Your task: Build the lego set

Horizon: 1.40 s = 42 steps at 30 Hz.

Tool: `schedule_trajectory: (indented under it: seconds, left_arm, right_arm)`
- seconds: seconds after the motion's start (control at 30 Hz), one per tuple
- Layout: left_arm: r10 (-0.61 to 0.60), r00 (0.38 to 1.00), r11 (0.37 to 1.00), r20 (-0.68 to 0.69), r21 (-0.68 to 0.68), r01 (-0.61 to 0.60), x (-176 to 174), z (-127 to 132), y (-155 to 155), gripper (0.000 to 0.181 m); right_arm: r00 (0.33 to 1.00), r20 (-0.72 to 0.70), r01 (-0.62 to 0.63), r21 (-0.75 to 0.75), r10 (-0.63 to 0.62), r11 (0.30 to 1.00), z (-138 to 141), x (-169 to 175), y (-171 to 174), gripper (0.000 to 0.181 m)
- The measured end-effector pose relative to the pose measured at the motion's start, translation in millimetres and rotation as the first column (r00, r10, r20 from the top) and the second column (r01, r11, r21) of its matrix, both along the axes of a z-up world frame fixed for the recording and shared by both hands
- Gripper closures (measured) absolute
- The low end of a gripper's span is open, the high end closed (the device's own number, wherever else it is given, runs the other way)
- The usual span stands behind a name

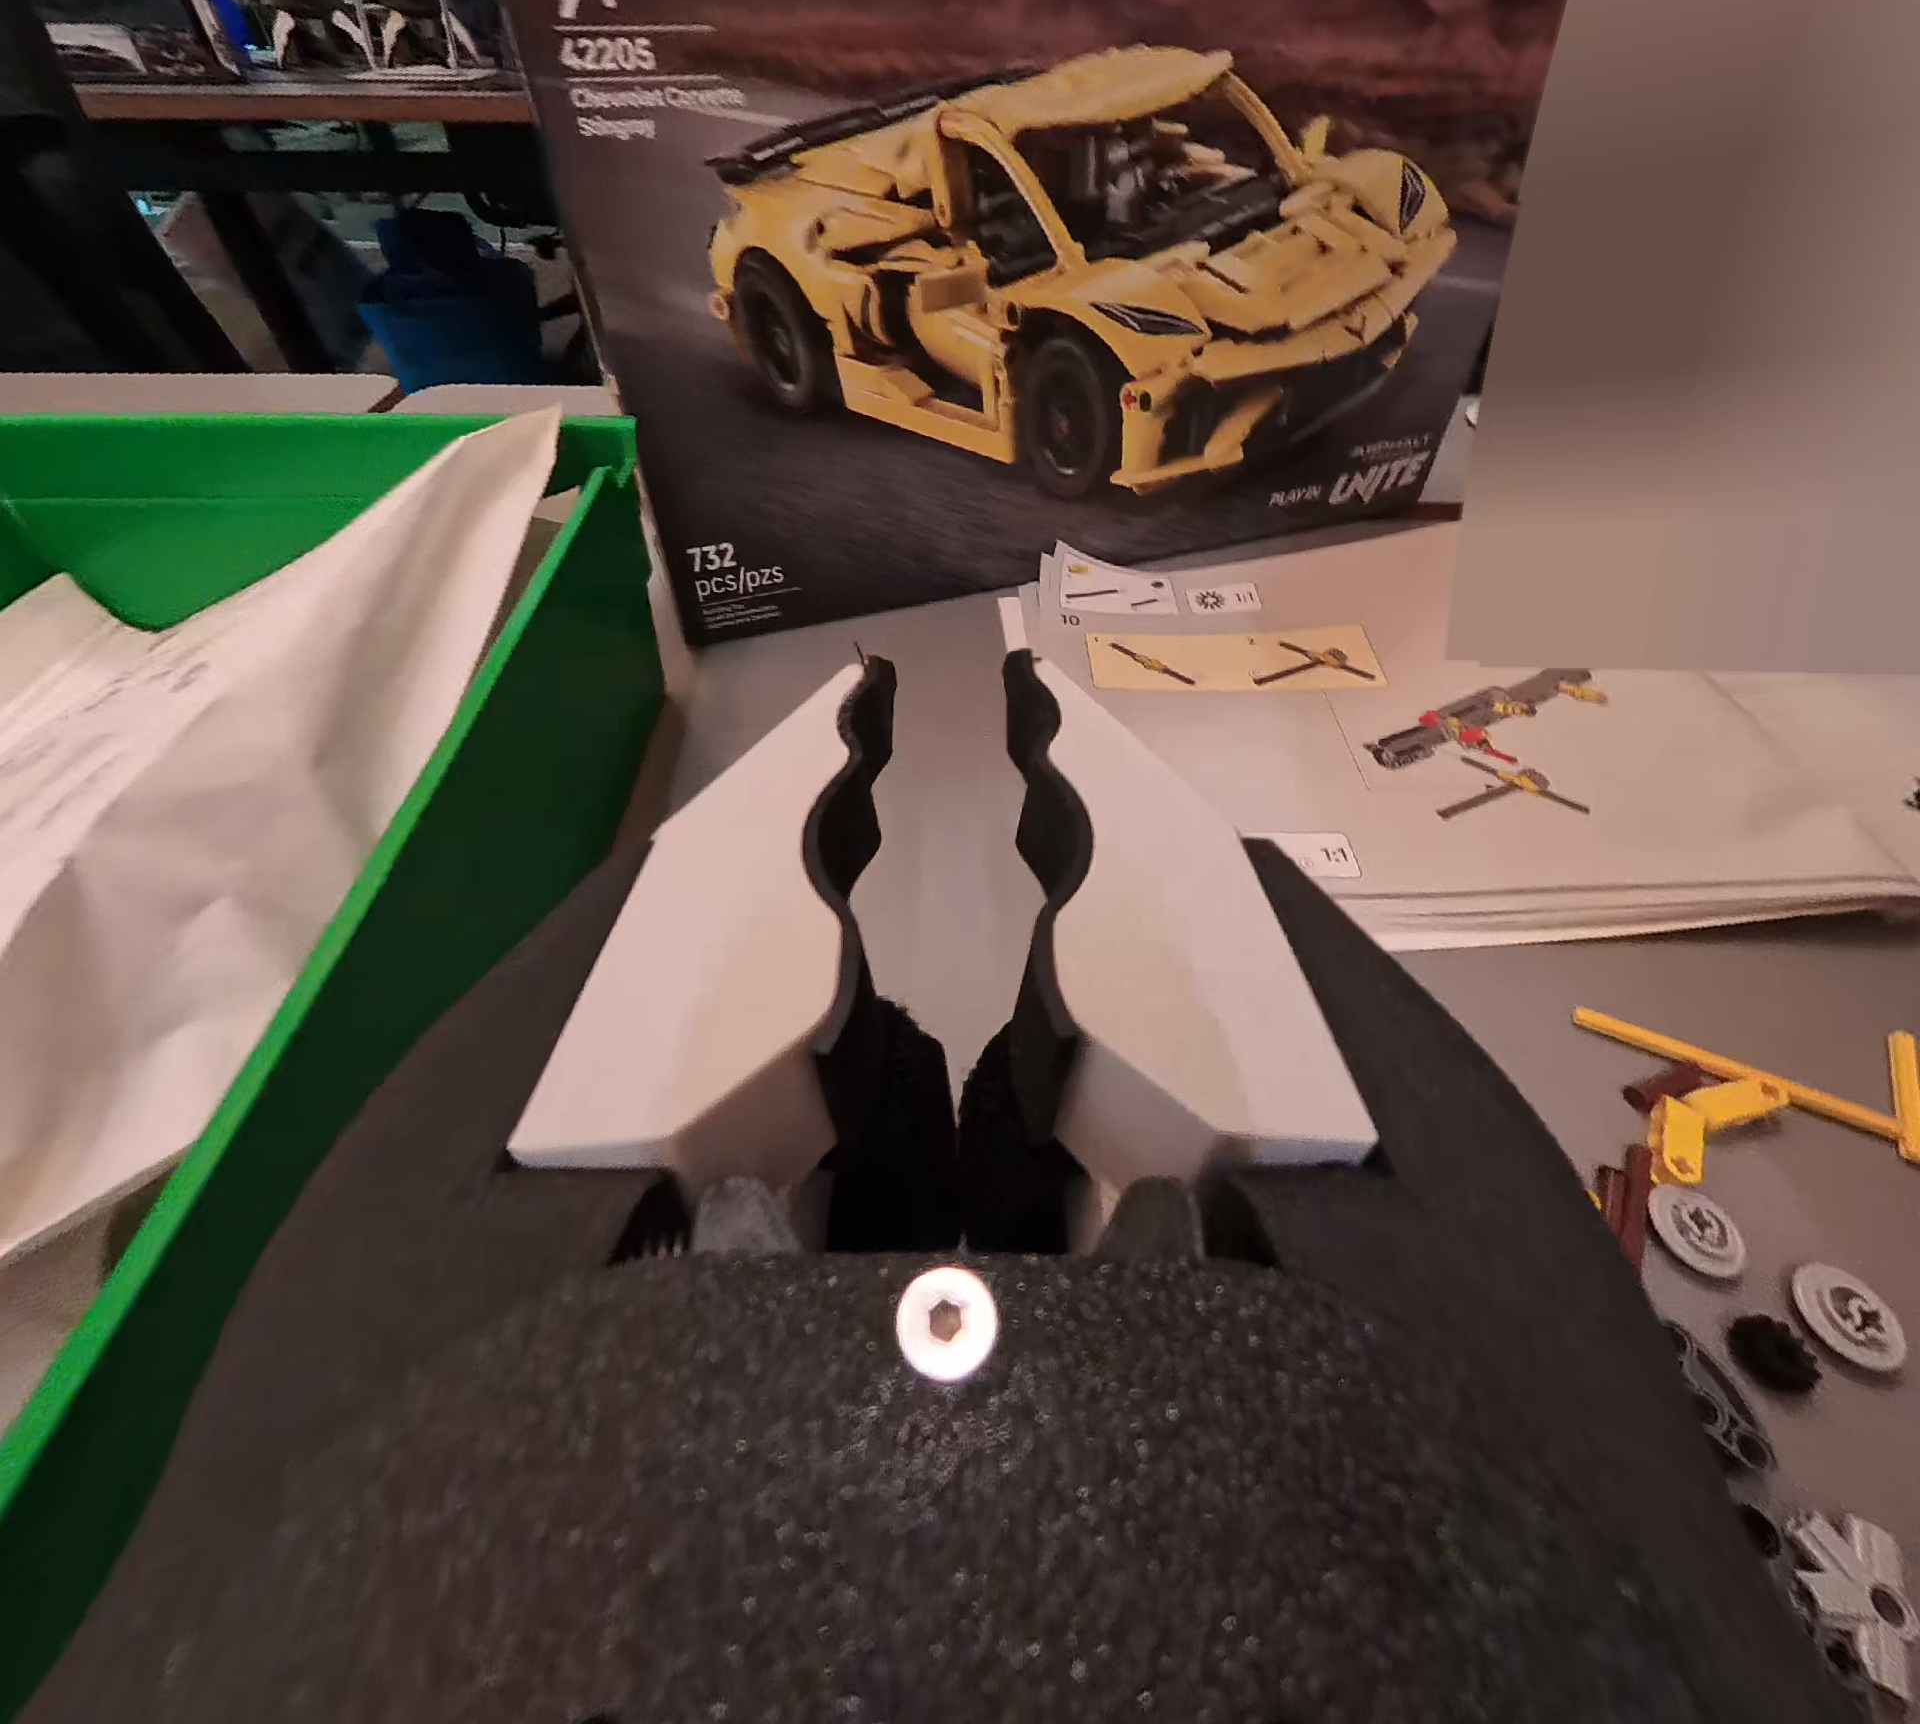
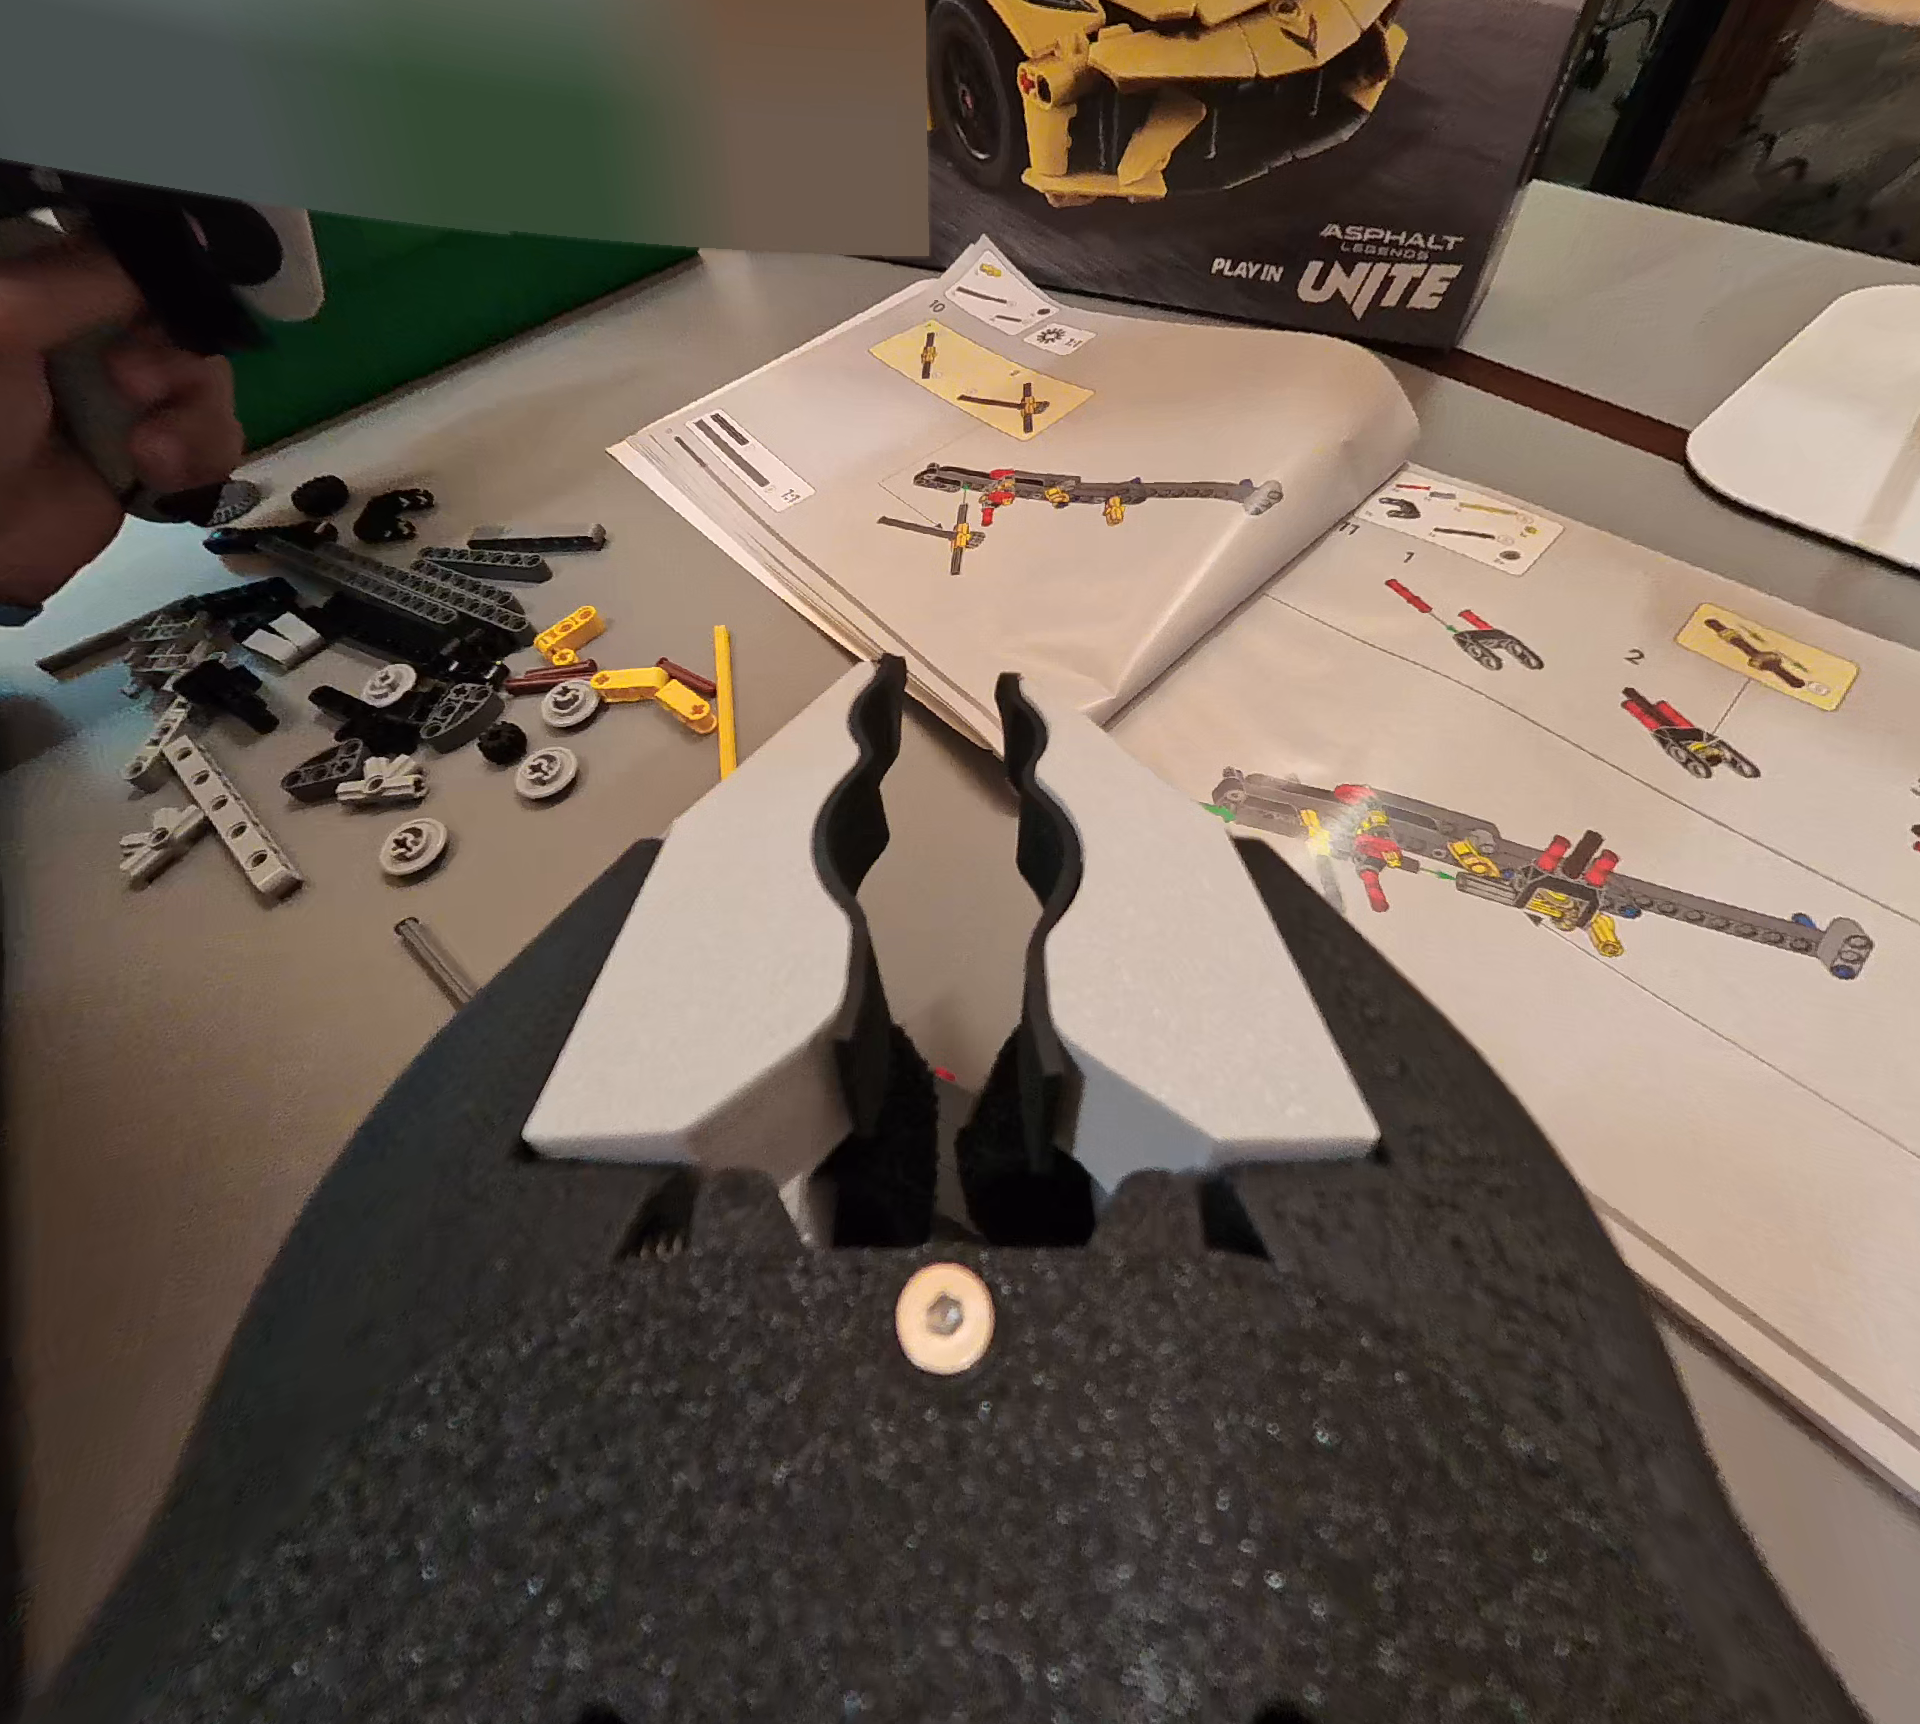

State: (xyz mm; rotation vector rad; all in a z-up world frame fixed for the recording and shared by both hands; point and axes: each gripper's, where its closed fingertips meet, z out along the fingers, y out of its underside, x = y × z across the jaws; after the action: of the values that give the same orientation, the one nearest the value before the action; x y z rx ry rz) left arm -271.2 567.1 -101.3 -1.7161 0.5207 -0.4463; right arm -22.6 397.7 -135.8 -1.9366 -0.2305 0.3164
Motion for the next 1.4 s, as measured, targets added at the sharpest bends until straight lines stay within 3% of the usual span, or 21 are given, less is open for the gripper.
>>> schedule_trajectory:
  seconds: [0.3,0.47,0.67,0.87,1.0,1.27,1.4]
  left_arm:
    - [-0.012,1.0,1.0,0.018,-0.023,0.012,-7.4,-4.2,-2.1,0.162]
    - [-0.026,0.996,1.0,-0.086,0.007,0.027,-11.2,-7.3,-13.5,0.163]
    - [-0.183,0.968,0.958,-0.173,-0.254,0.136,-31.8,-35.9,-80.7,0.16]
    - [-0.324,0.906,0.897,-0.274,-0.393,0.202,-68.9,-56.0,-162.5,0.159]
    - [-0.344,0.896,0.9,-0.281,-0.37,0.229,-73.2,-58.1,-187.1,0.158]
    - [-0.35,0.894,0.907,-0.281,-0.341,0.248,-74.5,-49.7,-201.8,0.158]
    - [-0.333,0.898,0.916,-0.286,-0.325,0.236,-81.2,-47.1,-200.3,0.158]
  right_arm:
    - [0.998,0.038,-0.044,-0.012,0.045,0.999,3.2,-11.4,-4.1,0.164]
    - [0.972,0.085,-0.214,-0.055,0.219,0.975,0.1,-48.9,-16.0,0.165]
    - [0.936,0.13,-0.318,-0.082,0.326,0.945,0.1,-89.2,-32.1,0.165]
    - [0.934,0.2,-0.274,-0.127,0.296,0.953,-6.1,-99.7,-71.1,0.165]
    - [0.953,0.158,-0.232,-0.164,0.257,0.959,-16.5,-101.2,-107.8,0.165]
    - [0.984,0.024,-0.172,-0.15,0.177,0.974,-19.4,-102.7,-160.7,0.165]
    - [0.99,0.08,-0.102,-0.172,0.118,0.98,-27.9,-86.0,-170.5,0.165]
